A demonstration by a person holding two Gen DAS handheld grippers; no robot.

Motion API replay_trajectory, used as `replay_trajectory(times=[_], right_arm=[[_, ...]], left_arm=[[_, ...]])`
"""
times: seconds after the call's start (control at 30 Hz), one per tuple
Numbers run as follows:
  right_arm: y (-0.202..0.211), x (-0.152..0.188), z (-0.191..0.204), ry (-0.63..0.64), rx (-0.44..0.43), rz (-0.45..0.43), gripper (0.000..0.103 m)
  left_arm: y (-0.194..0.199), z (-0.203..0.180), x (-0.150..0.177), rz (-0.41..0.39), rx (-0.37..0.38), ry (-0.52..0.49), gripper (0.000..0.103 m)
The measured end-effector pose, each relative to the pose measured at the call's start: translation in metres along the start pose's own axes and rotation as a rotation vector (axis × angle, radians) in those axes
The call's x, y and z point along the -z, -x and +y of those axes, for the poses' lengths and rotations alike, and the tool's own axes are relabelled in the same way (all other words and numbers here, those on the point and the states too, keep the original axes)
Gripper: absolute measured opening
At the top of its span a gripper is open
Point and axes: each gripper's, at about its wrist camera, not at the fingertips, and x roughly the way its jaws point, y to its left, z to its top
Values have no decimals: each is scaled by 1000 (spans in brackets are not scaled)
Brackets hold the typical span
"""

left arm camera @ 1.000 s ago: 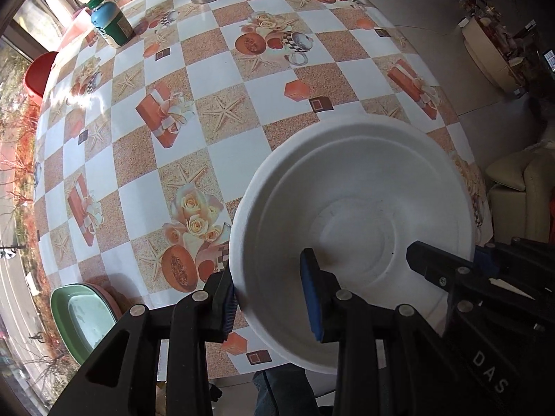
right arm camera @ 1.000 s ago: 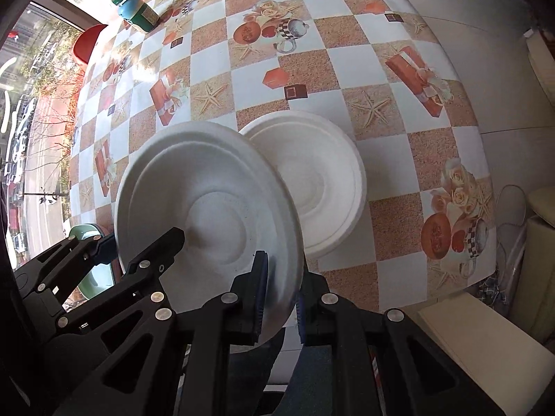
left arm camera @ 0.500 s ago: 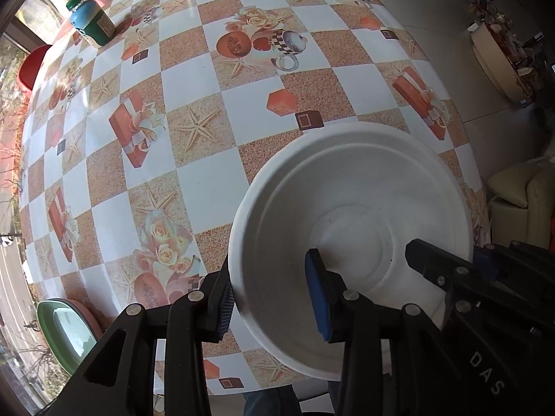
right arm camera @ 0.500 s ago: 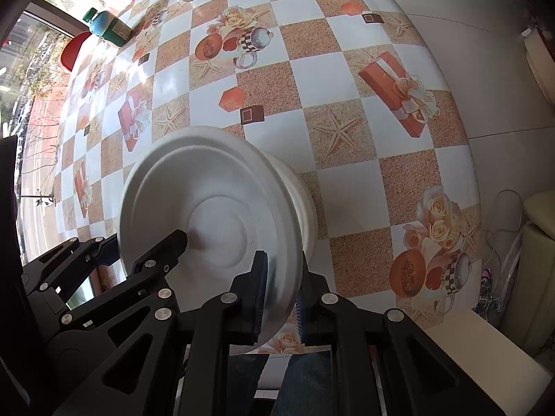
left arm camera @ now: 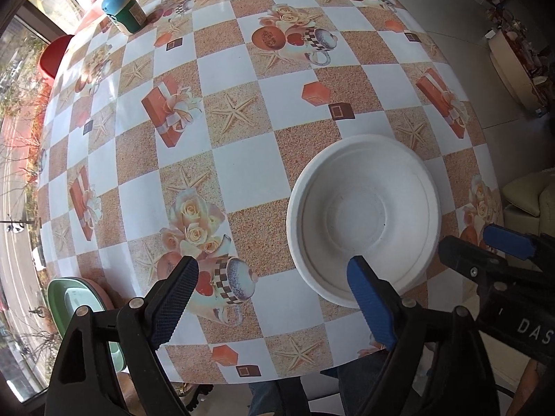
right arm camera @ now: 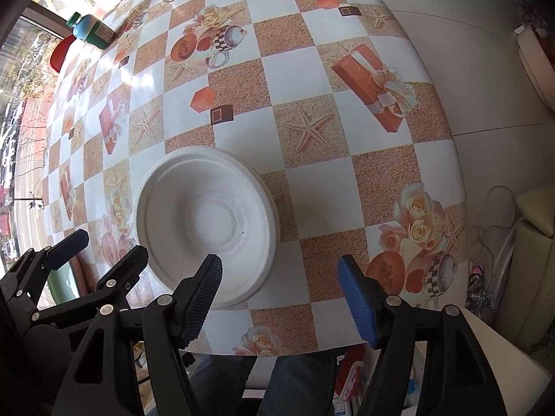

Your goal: Organize plates and bowls

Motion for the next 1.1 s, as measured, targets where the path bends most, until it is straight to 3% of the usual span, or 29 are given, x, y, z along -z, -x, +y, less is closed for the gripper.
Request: replay_trajectory(times=[0.1, 0.17, 0.3, 0.5, 0.73, 1.1], right_arm=[[0, 5, -4, -21, 0, 8, 78], [2, 7, -6, -38, -13, 0, 102], [9, 12, -4, -31, -31, -29, 102], [16, 20, 4, 4, 39, -33, 102], [23, 31, 13, 49, 105, -30, 102], [19, 27, 31, 38, 96, 0, 102]], left_arm=[[-1, 1, 4, 21, 4, -4, 103], [-1, 2, 7, 36, 13, -7, 103], [-3, 3, 14, 84, 35, -14, 103], [0, 4, 29, 134, 34, -47, 103], [14, 19, 30, 138, 29, -54, 103], [30, 48, 25, 115, -6, -22, 103]])
